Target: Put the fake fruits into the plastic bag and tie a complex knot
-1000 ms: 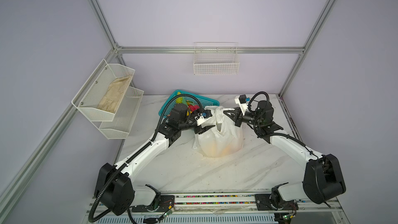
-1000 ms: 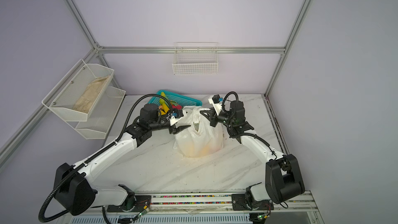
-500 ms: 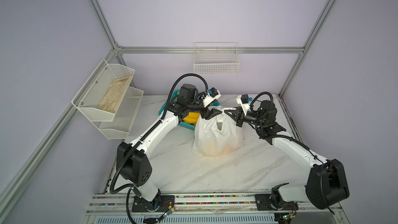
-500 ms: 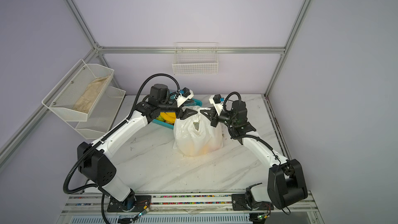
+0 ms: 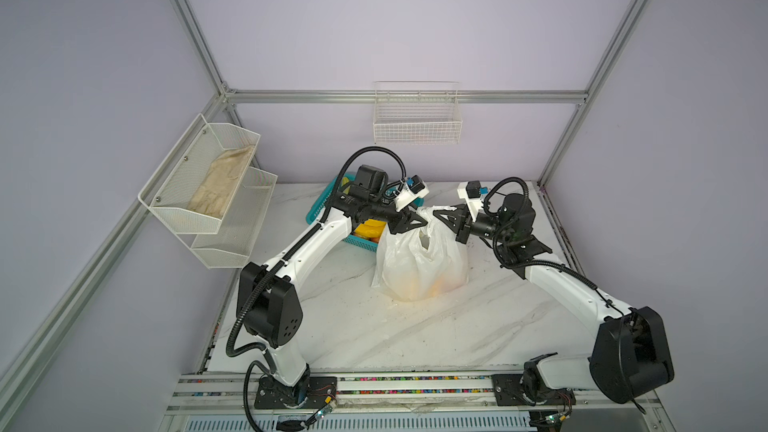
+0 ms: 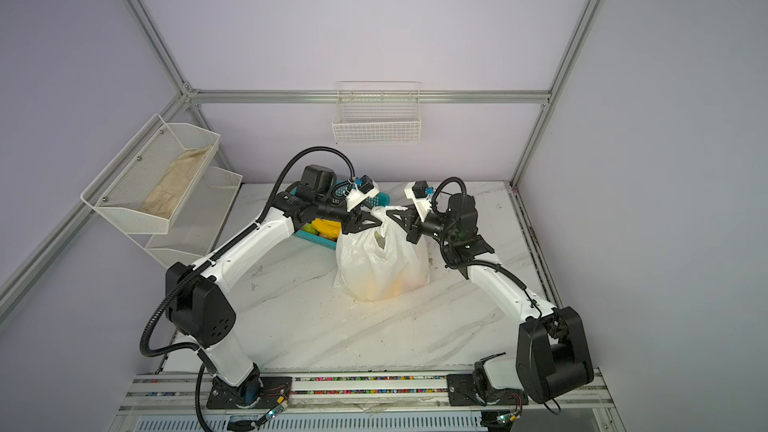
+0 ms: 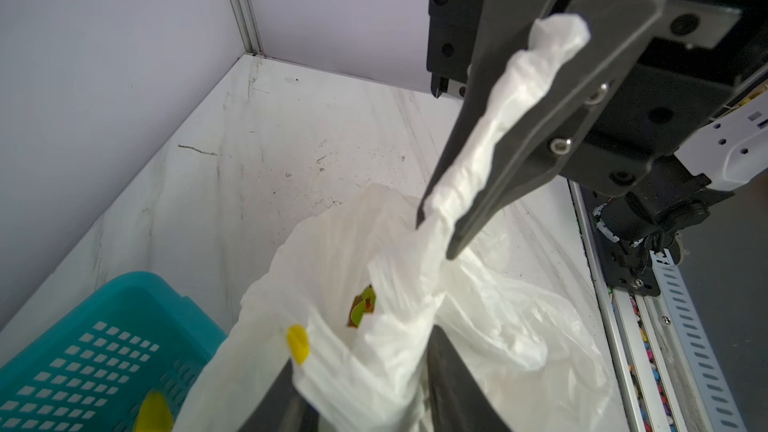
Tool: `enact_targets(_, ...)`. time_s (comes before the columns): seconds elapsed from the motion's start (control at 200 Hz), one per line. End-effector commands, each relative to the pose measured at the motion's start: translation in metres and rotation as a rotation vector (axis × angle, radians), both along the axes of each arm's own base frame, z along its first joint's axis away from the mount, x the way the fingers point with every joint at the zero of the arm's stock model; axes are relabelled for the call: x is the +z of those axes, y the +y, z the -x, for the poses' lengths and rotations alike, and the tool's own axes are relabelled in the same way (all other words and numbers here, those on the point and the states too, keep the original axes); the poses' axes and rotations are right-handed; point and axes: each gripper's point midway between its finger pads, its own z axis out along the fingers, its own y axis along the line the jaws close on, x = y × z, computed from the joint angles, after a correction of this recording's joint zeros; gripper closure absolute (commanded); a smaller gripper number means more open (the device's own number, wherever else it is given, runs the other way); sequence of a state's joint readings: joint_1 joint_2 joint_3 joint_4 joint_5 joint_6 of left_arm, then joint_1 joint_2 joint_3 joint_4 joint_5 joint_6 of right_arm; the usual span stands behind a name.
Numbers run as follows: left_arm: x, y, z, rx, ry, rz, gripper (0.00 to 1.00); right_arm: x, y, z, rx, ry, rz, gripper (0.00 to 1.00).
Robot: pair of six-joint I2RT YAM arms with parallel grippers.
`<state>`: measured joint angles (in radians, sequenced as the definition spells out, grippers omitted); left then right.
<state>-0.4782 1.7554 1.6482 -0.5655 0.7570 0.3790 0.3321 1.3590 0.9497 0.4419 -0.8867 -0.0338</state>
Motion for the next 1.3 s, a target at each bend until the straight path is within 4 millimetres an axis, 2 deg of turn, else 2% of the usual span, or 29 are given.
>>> enact_targets(0.0,0.036,-0.004,0.000,-0.030,-0.065,0.044,0.67,0.021,0.000,0.008,0.014,-0.087,-0.040,1.00)
enact_targets(0.165,0.038,-0.004,0.000,-0.039,-0.103,0.036,0.93,0.012,-0.002,0.002,-0.013,-0.086,-0.008,1.00)
enact_targets(0.255,0.039,-0.001,0.001,-0.043,-0.147,0.024,1.00,0.011,-0.004,0.000,-0.032,-0.096,0.002,1.00)
enact_targets(0.385,0.041,0.003,0.001,-0.038,-0.238,0.009,1.00,0.009,-0.008,-0.003,-0.075,-0.125,0.037,0.74)
enact_targets(0.465,0.042,0.003,0.005,-0.052,-0.322,-0.003,1.00,0.002,-0.011,-0.005,-0.099,-0.140,0.081,0.63)
enact_targets(0.55,0.037,0.002,0.008,-0.062,-0.408,-0.049,1.00,-0.005,-0.009,-0.001,-0.069,-0.151,0.111,0.38)
enact_targets(0.62,0.033,0.001,0.008,-0.060,-0.446,-0.081,1.00,-0.009,-0.006,0.003,-0.031,-0.153,0.122,0.30)
enact_targets(0.725,0.032,0.000,0.006,-0.054,-0.479,-0.107,1.00,-0.015,-0.004,0.004,-0.005,-0.153,0.137,0.23)
enact_targets(0.985,0.028,-0.004,0.011,-0.072,-0.552,-0.154,1.00,-0.020,0.000,-0.005,-0.008,-0.158,0.171,0.21)
enact_targets(1.01,0.028,-0.004,0.011,-0.072,-0.553,-0.153,1.00,-0.029,0.002,-0.009,-0.006,-0.138,0.182,0.22)
enact_targets(1.16,0.029,-0.006,0.013,-0.078,-0.554,-0.149,1.00,-0.037,0.002,-0.016,-0.018,-0.123,0.200,0.35)
enact_targets(1.295,0.028,-0.007,0.015,-0.083,-0.549,-0.148,1.00,-0.037,0.006,-0.015,0.003,-0.115,0.180,0.47)
